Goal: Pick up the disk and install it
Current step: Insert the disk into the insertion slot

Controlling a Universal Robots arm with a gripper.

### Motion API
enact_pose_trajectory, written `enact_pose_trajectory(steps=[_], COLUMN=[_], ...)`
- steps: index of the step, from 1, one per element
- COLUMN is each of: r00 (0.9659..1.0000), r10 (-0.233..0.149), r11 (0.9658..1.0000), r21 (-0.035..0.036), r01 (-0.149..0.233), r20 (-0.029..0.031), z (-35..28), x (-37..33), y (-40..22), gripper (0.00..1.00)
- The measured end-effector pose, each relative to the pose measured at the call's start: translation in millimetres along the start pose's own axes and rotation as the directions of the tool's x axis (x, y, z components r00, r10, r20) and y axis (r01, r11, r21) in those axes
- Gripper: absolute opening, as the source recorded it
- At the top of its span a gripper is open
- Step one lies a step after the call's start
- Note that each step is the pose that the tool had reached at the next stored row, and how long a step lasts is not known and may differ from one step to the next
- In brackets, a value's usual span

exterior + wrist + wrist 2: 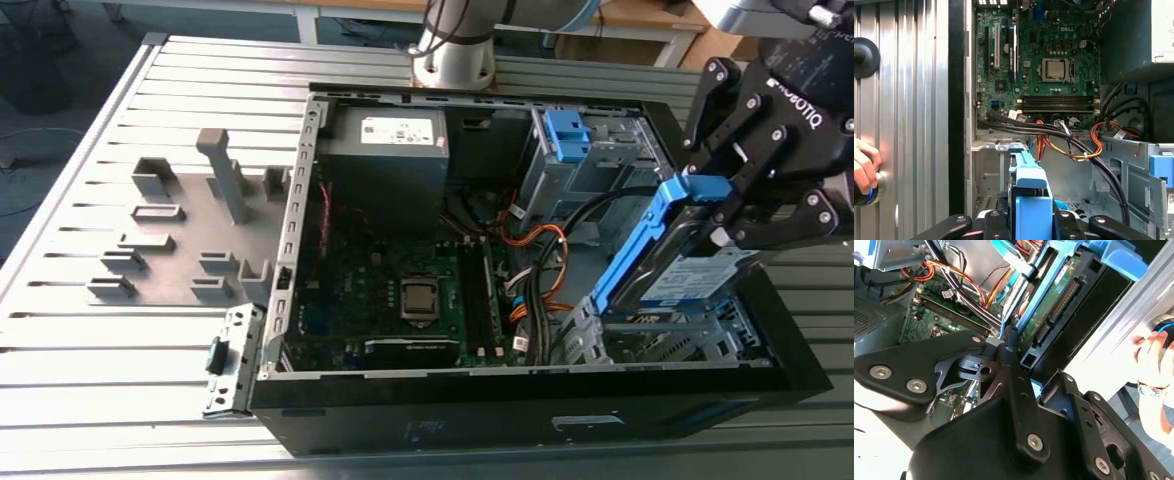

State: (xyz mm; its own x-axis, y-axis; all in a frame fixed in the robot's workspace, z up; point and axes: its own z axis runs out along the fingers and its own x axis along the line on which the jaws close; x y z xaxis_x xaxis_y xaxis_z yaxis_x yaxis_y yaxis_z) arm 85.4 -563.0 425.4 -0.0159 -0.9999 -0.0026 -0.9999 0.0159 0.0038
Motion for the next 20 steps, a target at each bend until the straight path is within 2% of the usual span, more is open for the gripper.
enact_pose_trajectory(steps=[4,8,11,20], r00=[1.0,0.9999,0.9997,0.9997], r10=[0.0,0.008,0.012,0.013], r11=[1.0,1.0,0.9999,0.9999], r21=[0.0047,0.005,0.0051,0.0052], r01=[0.0,-0.008,-0.012,-0.013], r20=[0.0002,-0.0136,-0.0197,-0.0201], z=[-1.1,-0.7,-0.2,6.7], x=[0.0,0.1,0.5,0.6], y=[2.3,2.4,2.4,2.3], gripper=[0.36,0.36,0.36,0.36])
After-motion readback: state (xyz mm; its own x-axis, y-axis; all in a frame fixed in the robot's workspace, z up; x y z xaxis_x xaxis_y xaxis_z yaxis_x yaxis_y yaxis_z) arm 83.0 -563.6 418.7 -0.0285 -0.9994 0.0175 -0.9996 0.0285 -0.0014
